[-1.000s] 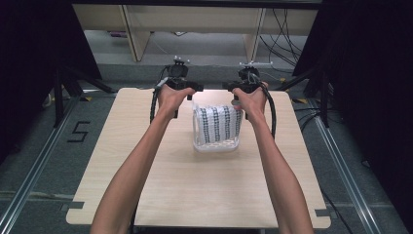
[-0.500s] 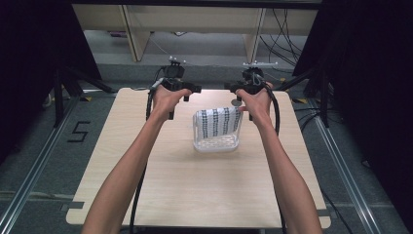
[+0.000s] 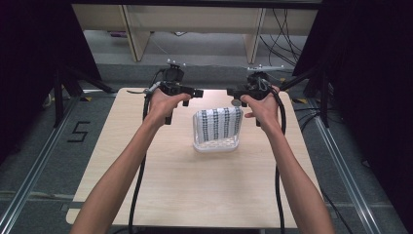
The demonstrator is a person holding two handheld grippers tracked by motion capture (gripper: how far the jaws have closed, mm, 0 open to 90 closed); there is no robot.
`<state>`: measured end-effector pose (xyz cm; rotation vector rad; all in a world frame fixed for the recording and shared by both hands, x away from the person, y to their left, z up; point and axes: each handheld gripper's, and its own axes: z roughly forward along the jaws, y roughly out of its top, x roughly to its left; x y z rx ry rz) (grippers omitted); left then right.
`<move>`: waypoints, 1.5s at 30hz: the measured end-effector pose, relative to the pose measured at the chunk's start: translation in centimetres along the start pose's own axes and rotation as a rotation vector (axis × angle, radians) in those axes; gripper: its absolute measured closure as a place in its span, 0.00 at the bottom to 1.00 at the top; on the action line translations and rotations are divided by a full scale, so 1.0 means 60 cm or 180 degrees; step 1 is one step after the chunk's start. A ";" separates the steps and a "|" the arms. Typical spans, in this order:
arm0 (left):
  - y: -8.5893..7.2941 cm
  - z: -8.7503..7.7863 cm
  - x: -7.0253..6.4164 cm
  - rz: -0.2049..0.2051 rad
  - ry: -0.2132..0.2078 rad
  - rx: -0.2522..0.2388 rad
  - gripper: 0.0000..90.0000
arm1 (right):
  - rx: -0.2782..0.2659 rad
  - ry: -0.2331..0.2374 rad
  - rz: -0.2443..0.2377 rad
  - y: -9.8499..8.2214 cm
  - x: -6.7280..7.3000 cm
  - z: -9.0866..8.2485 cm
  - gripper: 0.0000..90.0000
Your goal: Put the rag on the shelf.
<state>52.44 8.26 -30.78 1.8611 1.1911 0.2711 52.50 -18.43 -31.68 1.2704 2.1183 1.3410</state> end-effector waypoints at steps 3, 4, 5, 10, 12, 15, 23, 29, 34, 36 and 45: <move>-0.003 -0.004 -0.003 0.0046 -0.0004 0.0008 0.36 | -0.0006 0.0005 -0.0085 -0.001 0.002 -0.006 0.51; -0.007 -0.007 -0.007 0.0076 -0.0007 0.0009 0.35 | -0.0014 0.0022 -0.0092 -0.003 0.007 -0.011 0.49; -0.009 -0.009 -0.008 0.0086 -0.0020 0.0013 0.35 | -0.0006 0.0012 -0.0081 -0.004 0.010 -0.014 0.48; -0.017 -0.015 -0.014 0.0162 -0.0027 0.0045 0.33 | 0.0051 -0.0017 -0.0185 -0.012 0.026 -0.022 0.45; -0.020 -0.018 -0.016 0.0183 -0.0026 0.0042 0.32 | 0.0094 -0.0003 -0.0234 -0.013 0.030 -0.026 0.43; -0.024 -0.022 -0.017 0.0182 -0.0042 0.0026 0.32 | 0.0074 0.0031 -0.0278 -0.016 0.035 -0.029 0.42; -0.032 -0.034 -0.024 0.0194 -0.0082 -0.0014 0.30 | 0.0078 0.0118 -0.0286 -0.021 0.050 -0.042 0.41; -0.041 -0.048 -0.032 0.0229 -0.0125 -0.0082 0.28 | 0.0069 0.0155 -0.0306 -0.029 0.059 -0.055 0.40; -0.049 -0.057 -0.037 0.0252 -0.0142 -0.0092 0.27 | 0.0079 0.0182 -0.0320 -0.036 0.063 -0.062 0.39; -0.051 -0.060 -0.038 0.0250 -0.0148 -0.0115 0.27 | 0.0064 0.0176 -0.0379 -0.037 0.063 -0.063 0.39; -0.064 -0.070 -0.045 0.0313 -0.0190 -0.0102 0.27 | 0.0065 0.0221 -0.0447 -0.043 0.068 -0.070 0.39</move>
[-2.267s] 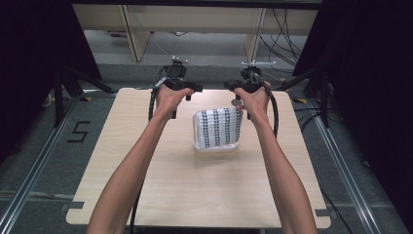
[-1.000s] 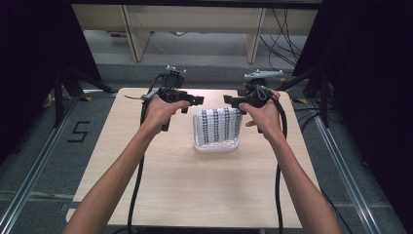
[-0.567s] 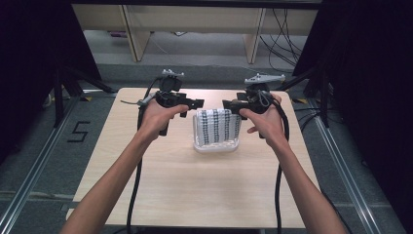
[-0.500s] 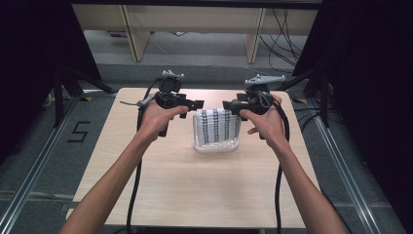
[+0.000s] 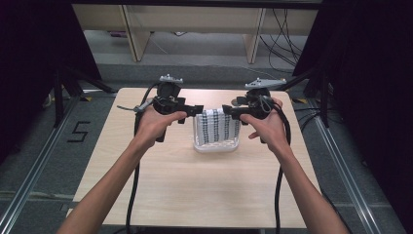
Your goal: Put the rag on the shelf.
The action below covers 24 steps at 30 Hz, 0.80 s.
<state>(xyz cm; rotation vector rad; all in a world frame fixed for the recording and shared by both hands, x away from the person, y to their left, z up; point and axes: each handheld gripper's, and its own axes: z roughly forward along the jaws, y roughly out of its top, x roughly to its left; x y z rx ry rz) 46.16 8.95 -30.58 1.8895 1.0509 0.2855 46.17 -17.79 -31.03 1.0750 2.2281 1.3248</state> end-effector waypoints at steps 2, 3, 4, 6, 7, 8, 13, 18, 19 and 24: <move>-0.004 -0.003 -0.001 0.0010 -0.0009 -0.0021 0.27 | -0.0024 0.0015 0.0024 -0.002 0.003 -0.004 0.39; -0.009 -0.006 -0.002 0.0022 -0.0019 -0.0021 0.27 | 0.0013 0.0003 0.0042 -0.004 0.006 -0.009 0.38; -0.009 -0.006 -0.002 0.0022 -0.0019 -0.0021 0.27 | 0.0011 -0.0005 0.0060 -0.006 0.007 -0.010 0.38; -0.014 -0.008 -0.001 0.0030 -0.0002 -0.0015 0.27 | -0.0010 -0.0006 0.0046 -0.007 0.008 -0.011 0.37; -0.018 -0.009 -0.001 0.0031 0.0009 -0.0004 0.27 | -0.0005 0.0007 0.0007 -0.010 0.008 -0.014 0.37; -0.018 -0.009 -0.001 0.0031 0.0009 -0.0004 0.27 | -0.0002 -0.0001 0.0089 -0.011 0.011 -0.015 0.37; -0.030 -0.017 0.000 0.0044 -0.0007 -0.0016 0.27 | 0.0017 0.0007 0.0030 -0.016 0.016 -0.024 0.36; -0.037 -0.021 0.001 0.0062 -0.0031 -0.0011 0.27 | 0.0021 0.0038 0.0024 -0.021 0.019 -0.025 0.36; -0.041 -0.024 0.001 0.0057 -0.0041 -0.0016 0.27 | 0.0006 0.0071 0.0044 -0.023 0.020 -0.024 0.36; -0.050 -0.030 -0.001 0.0071 -0.0055 -0.0034 0.27 | 0.0030 0.0057 0.0036 -0.030 0.021 -0.026 0.36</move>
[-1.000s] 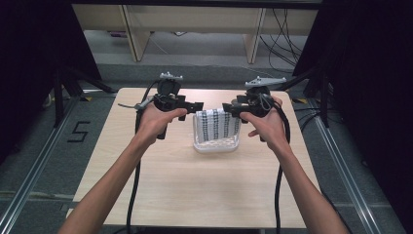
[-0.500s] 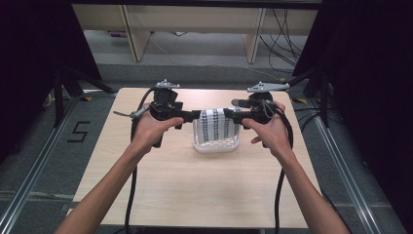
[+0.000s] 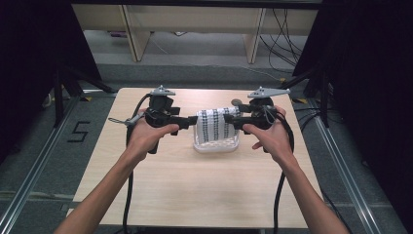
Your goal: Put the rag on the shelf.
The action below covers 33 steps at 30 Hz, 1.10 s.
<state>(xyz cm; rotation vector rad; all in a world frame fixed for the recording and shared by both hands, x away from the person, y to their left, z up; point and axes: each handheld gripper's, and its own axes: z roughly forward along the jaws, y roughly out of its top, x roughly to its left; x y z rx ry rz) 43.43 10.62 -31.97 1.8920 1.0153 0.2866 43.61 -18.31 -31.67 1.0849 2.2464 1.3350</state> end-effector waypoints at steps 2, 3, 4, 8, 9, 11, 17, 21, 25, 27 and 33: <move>-0.006 -0.005 -0.003 0.0023 -0.0019 -0.0006 0.27 | -0.0020 0.0018 -0.0039 -0.005 -0.003 0.000 0.36; -0.008 -0.006 -0.003 0.0025 -0.0016 -0.0008 0.27 | 0.0002 0.0011 0.0035 -0.007 -0.001 -0.001 0.36; -0.011 -0.006 -0.005 -0.0011 -0.0020 -0.0043 0.27 | -0.0030 0.0010 -0.0013 -0.009 -0.002 0.000 0.36; -0.016 -0.009 -0.004 -0.0003 -0.0027 -0.0033 0.27 | 0.0004 0.0013 0.0009 -0.013 -0.002 -0.003 0.36; -0.019 -0.011 -0.004 -0.0008 -0.0027 -0.0044 0.27 | -0.0037 0.0007 0.0004 -0.015 -0.002 -0.002 0.36; -0.024 -0.015 -0.004 0.0016 -0.0018 -0.0050 0.27 | -0.0020 0.0004 0.0026 -0.019 0.002 -0.007 0.36; -0.034 -0.025 -0.003 0.0052 -0.0026 -0.0052 0.27 | -0.0032 0.0036 -0.0049 -0.026 0.003 -0.012 0.36; -0.042 -0.028 -0.003 0.0062 -0.0032 -0.0045 0.27 | -0.0054 0.0058 -0.0039 -0.030 0.006 -0.014 0.36; -0.050 -0.028 -0.003 0.0020 -0.0091 -0.0086 0.27 | -0.0041 0.0043 -0.0030 -0.035 0.007 -0.019 0.36; -0.054 -0.029 -0.004 0.0011 -0.0092 -0.0081 0.27 | -0.0082 0.0060 -0.0019 -0.038 0.008 -0.019 0.36; -0.065 -0.033 -0.004 0.0008 -0.0110 -0.0087 0.27 | -0.0064 0.0049 -0.0011 -0.050 0.006 -0.026 0.36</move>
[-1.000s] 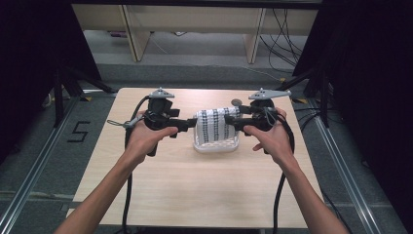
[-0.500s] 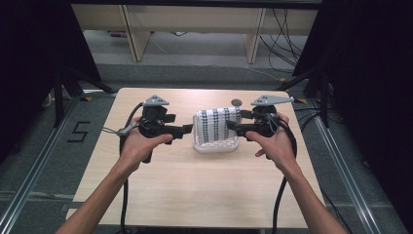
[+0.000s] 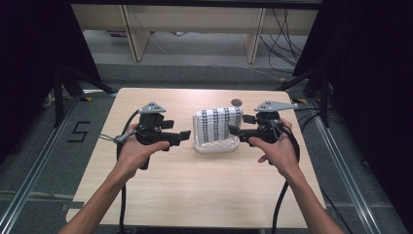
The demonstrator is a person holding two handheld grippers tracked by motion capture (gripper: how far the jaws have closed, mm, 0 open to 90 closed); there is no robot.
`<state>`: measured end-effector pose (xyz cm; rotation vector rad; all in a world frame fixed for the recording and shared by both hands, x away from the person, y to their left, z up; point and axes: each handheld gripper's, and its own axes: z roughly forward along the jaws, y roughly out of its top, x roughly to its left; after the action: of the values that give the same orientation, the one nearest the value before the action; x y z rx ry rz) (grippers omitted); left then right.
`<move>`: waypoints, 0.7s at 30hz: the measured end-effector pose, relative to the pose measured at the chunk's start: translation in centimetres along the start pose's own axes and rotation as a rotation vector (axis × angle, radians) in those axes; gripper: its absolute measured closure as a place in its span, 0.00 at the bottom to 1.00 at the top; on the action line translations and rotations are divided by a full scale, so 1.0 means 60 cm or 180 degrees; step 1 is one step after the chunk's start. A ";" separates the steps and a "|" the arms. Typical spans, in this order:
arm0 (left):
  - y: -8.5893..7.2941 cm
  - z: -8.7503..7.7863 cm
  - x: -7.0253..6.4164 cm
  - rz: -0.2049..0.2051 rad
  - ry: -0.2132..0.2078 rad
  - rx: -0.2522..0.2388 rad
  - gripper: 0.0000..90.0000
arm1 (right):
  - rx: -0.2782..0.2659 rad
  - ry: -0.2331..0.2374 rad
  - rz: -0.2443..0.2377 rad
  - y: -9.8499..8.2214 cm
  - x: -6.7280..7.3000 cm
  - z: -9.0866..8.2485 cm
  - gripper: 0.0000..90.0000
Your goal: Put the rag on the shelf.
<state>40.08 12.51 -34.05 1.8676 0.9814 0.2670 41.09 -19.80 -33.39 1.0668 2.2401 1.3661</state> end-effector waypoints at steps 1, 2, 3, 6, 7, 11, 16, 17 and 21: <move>-0.002 -0.001 0.000 -0.0002 -0.0007 0.0003 0.27 | 0.0017 0.0016 0.0019 -0.001 0.000 -0.002 0.36; -0.004 -0.001 -0.001 0.0012 -0.0011 0.0009 0.27 | -0.0009 0.0032 0.0038 -0.004 0.001 -0.002 0.36; -0.004 -0.001 -0.001 0.0012 -0.0011 0.0009 0.27 | -0.0009 0.0032 0.0038 -0.004 0.001 -0.002 0.36; -0.011 -0.004 -0.003 0.0030 -0.0074 0.0016 0.27 | 0.0005 0.0016 0.0008 -0.011 -0.001 -0.006 0.36; -0.011 -0.004 -0.003 0.0030 -0.0074 0.0016 0.26 | 0.0005 0.0016 0.0008 -0.011 -0.001 -0.006 0.36; -0.018 -0.008 -0.006 0.0041 -0.0085 0.0023 0.26 | -0.0022 0.0053 0.0037 -0.019 0.000 -0.006 0.36; -0.030 -0.012 -0.008 0.0040 -0.0127 0.0032 0.26 | -0.0019 0.0052 -0.0002 -0.027 0.000 -0.010 0.36; -0.031 -0.012 -0.008 0.0038 -0.0132 0.0027 0.26 | -0.0019 0.0057 0.0053 -0.030 0.002 -0.010 0.36; -0.039 -0.013 -0.010 0.0037 -0.0146 0.0041 0.26 | -0.0011 0.0079 0.0034 -0.038 0.005 -0.011 0.36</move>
<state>38.08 13.06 -35.50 1.8834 0.9435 0.2245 39.51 -20.63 -34.96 1.0681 2.2518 1.3946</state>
